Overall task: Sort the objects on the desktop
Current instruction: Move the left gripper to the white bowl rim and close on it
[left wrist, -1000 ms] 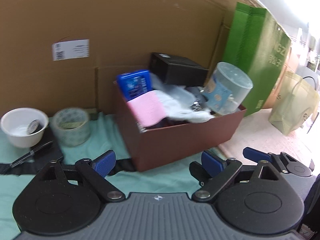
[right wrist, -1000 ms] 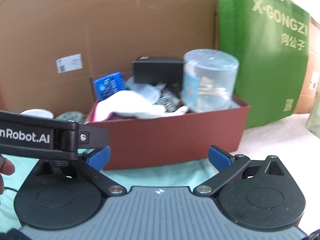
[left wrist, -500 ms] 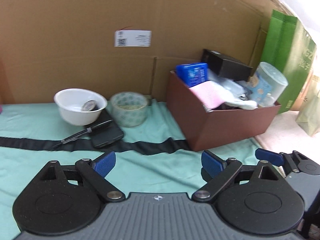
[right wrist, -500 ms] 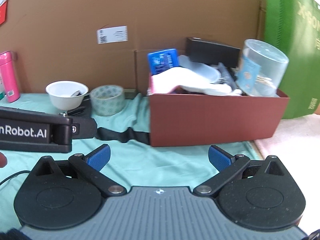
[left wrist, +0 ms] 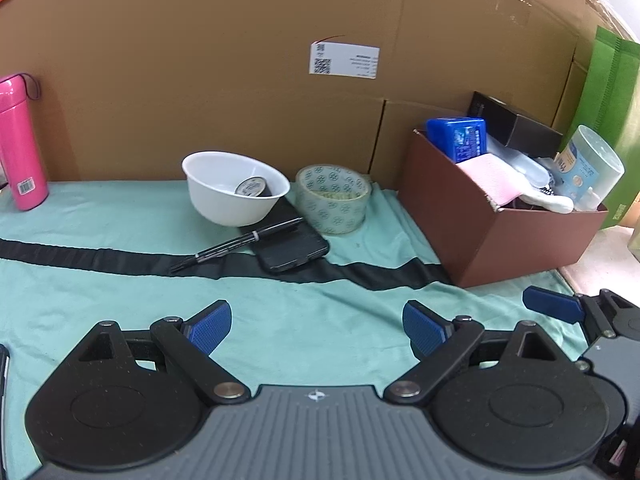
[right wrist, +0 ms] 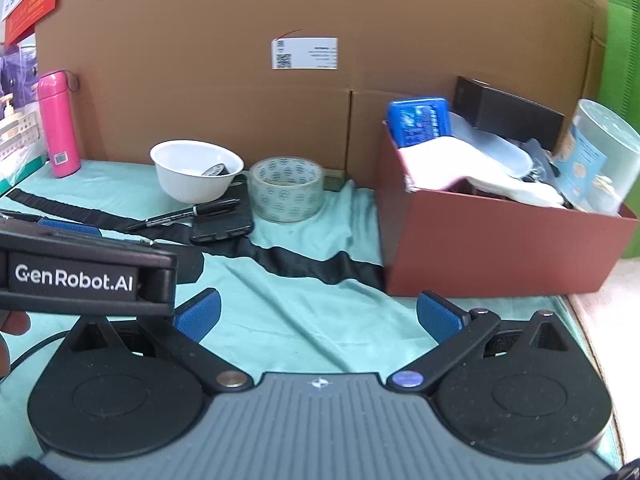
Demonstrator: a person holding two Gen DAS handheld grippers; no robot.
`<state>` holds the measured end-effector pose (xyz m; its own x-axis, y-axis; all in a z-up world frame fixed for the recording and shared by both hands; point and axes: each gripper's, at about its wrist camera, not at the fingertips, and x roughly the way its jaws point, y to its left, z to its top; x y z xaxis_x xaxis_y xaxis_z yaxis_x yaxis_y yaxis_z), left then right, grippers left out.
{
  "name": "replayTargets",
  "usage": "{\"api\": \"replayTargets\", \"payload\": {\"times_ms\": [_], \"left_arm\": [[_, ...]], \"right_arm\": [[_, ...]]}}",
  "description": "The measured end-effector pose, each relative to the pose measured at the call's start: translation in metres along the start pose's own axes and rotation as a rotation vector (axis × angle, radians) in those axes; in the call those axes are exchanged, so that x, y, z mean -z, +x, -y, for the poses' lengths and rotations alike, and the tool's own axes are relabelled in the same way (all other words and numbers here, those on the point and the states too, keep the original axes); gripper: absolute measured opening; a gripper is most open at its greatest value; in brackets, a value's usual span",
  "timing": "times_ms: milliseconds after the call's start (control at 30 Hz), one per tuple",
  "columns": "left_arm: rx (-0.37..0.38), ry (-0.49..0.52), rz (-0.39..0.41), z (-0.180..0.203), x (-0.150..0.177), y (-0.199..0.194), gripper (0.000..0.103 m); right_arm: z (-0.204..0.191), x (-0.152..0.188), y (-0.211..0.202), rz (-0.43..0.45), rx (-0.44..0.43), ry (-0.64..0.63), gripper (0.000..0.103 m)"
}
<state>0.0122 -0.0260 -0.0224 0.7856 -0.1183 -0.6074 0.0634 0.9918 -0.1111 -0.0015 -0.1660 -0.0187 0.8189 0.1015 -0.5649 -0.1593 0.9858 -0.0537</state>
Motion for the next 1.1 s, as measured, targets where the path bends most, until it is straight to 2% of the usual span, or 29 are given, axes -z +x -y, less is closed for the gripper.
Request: {"api": "replayTargets", "payload": {"times_ms": [167,333,667,833,867,900,933,1033,1100], "left_arm": [[-0.008,-0.006,0.002,-0.029,-0.004,0.001,0.096],[-0.002,-0.066,-0.006,-0.058,-0.012,0.01,0.096],[0.018,-0.114,0.035,-0.084,-0.055,0.037,0.093],[0.02,-0.189,0.038,-0.1,-0.077,0.061,0.08],[0.02,-0.205,0.035,-0.103,-0.081,0.068,0.077],[0.016,-0.218,0.029,-0.106,-0.084,0.074,0.073],[0.007,-0.226,0.021,-0.107,-0.087,0.081,0.072],[-0.026,-0.236,-0.009,-0.111,-0.091,0.1,0.062],[-0.035,-0.251,-0.033,-0.115,-0.091,0.11,0.051]], "right_arm": [[-0.011,0.0,0.007,0.014,-0.047,-0.023,0.101],[-0.02,-0.005,0.021,0.032,-0.121,-0.032,0.101],[-0.037,-0.037,0.054,0.108,-0.193,-0.073,0.101],[-0.047,-0.058,0.074,0.137,-0.187,-0.087,0.099],[-0.048,-0.062,0.079,0.145,-0.186,-0.089,0.097],[-0.049,-0.066,0.083,0.15,-0.185,-0.091,0.087],[-0.049,-0.07,0.088,0.15,-0.183,-0.09,0.083],[-0.049,-0.078,0.101,0.147,-0.17,-0.085,0.082],[-0.05,-0.081,0.107,0.149,-0.171,-0.084,0.079]]}}
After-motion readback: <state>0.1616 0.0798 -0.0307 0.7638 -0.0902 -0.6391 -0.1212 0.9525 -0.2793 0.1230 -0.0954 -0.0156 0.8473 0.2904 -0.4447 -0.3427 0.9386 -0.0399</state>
